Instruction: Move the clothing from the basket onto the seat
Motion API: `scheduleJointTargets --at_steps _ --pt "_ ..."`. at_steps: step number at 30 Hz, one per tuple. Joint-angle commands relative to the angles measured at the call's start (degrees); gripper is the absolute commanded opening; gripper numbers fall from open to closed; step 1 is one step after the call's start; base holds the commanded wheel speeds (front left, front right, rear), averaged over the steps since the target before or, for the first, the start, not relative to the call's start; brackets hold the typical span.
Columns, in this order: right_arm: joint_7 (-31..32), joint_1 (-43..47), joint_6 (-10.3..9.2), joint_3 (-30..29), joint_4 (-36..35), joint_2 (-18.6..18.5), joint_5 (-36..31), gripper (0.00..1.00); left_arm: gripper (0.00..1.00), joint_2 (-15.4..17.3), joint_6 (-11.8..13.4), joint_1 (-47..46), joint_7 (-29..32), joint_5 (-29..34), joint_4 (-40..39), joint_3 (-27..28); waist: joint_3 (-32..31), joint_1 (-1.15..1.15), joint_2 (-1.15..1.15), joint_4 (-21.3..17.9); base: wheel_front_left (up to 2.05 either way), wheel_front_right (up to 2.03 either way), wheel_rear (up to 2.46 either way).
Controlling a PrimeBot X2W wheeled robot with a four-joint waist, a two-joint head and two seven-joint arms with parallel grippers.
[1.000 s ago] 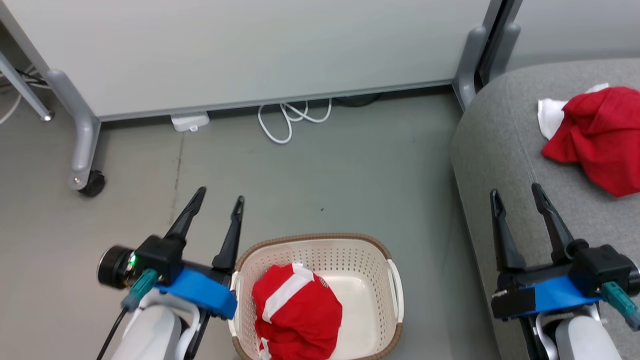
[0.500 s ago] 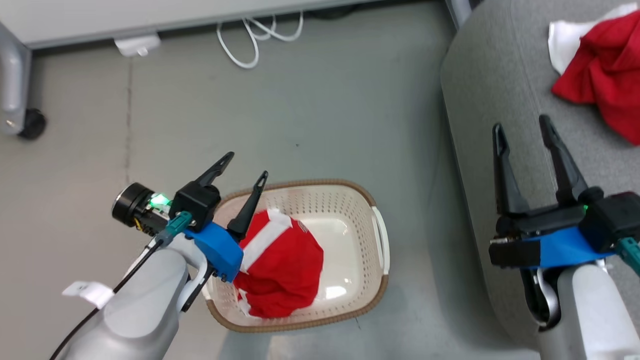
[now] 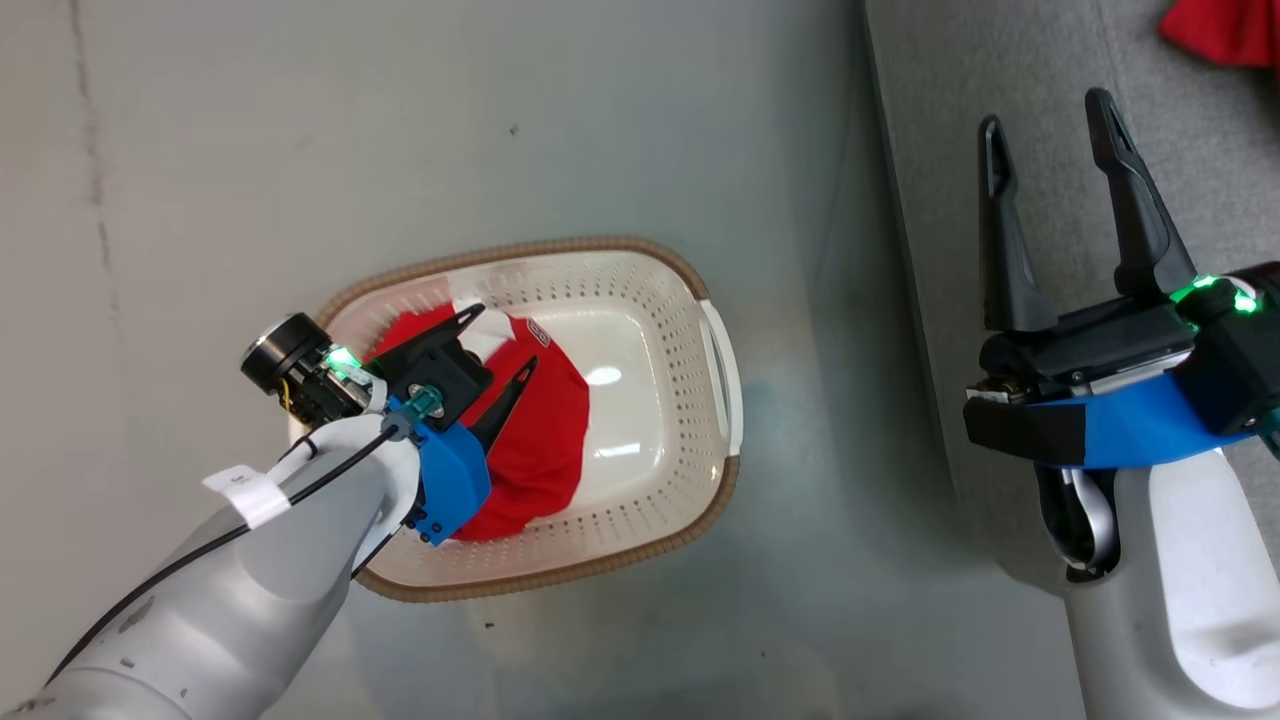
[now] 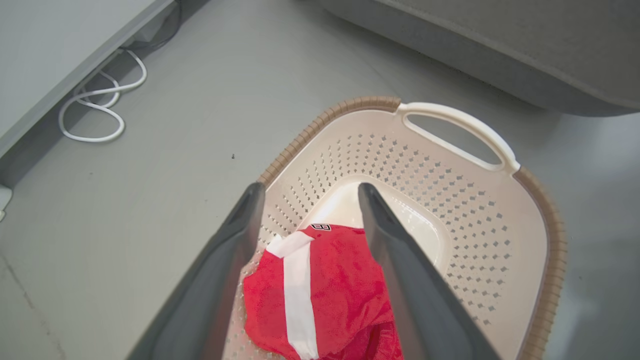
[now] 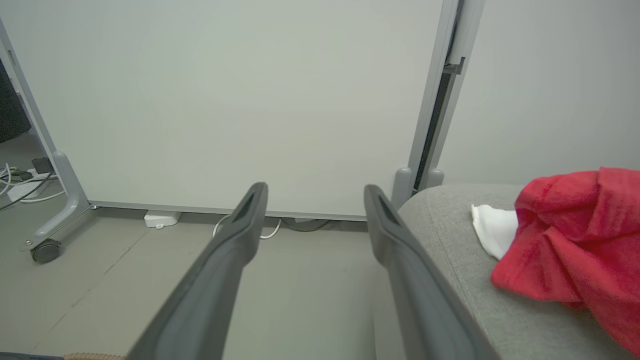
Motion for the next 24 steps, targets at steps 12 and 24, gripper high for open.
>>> scheduleJointTargets --at_steps 12,24 --pt "-0.2 -3.2 0.03 1.8 -4.3 0.0 0.9 1.00 1.00 -1.0 0.0 -5.9 6.6 2.7 7.6 -9.8 9.9 -0.01 0.00 -4.5 0.00 0.00 0.00" --pt "-0.2 -3.3 0.02 3.2 -9.7 0.0 0.7 1.00 1.00 -0.2 0.0 -6.9 14.2 14.0 12.5 -9.8 15.6 -0.01 0.00 -6.5 0.00 0.00 0.00"
